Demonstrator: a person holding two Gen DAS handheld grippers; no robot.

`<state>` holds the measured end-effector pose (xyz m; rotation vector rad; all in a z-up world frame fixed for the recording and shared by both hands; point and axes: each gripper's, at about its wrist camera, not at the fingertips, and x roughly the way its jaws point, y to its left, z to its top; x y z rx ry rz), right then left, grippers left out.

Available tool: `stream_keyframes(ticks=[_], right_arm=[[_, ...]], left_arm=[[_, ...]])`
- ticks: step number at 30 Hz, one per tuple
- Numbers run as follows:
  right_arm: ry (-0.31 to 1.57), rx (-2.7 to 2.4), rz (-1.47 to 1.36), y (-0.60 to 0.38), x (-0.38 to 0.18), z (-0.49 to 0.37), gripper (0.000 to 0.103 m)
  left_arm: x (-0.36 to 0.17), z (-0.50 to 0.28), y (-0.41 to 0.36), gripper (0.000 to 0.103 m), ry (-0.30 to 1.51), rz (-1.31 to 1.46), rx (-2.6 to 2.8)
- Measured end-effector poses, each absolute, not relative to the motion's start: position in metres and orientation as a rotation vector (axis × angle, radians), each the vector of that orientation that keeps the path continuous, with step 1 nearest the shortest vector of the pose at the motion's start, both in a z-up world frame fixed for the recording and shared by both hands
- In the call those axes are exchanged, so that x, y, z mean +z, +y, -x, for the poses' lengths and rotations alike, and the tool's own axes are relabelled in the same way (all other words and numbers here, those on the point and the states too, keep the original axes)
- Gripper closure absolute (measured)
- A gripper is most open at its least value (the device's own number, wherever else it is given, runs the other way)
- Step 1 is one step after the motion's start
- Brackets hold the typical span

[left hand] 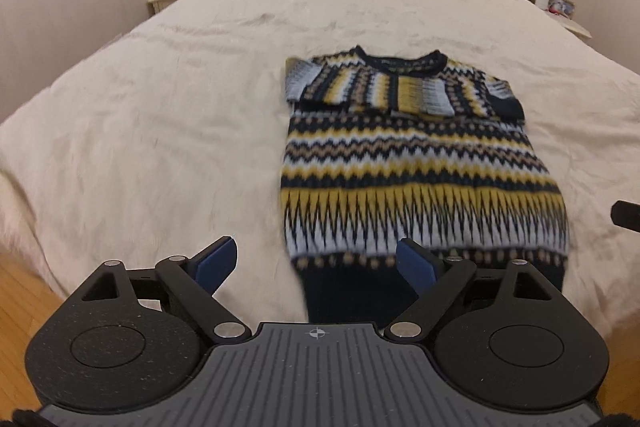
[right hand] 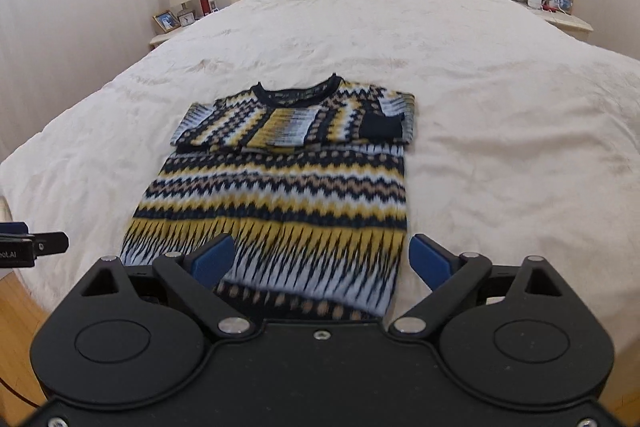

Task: Fold small clothes
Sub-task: 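Withdraw both grippers and move them to the dark ribbed hem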

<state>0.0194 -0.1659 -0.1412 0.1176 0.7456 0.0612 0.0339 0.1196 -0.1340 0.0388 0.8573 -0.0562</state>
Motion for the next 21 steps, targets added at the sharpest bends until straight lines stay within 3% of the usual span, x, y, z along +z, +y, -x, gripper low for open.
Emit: stream_keyframes(ticks=[8, 21], right_arm=[[0.785, 0.099, -0.092, -0.152, -0.148, 0.008, 0.009], [0.953, 0.106, -0.157, -0.158, -0.188, 0.0, 0.022]], left_arm=[[-0.147, -0.016, 0.141, 0.016, 0.875, 0.067, -0.114], [-0.191, -0.027, 0.136, 0.016, 1.0, 0.083, -0.152]])
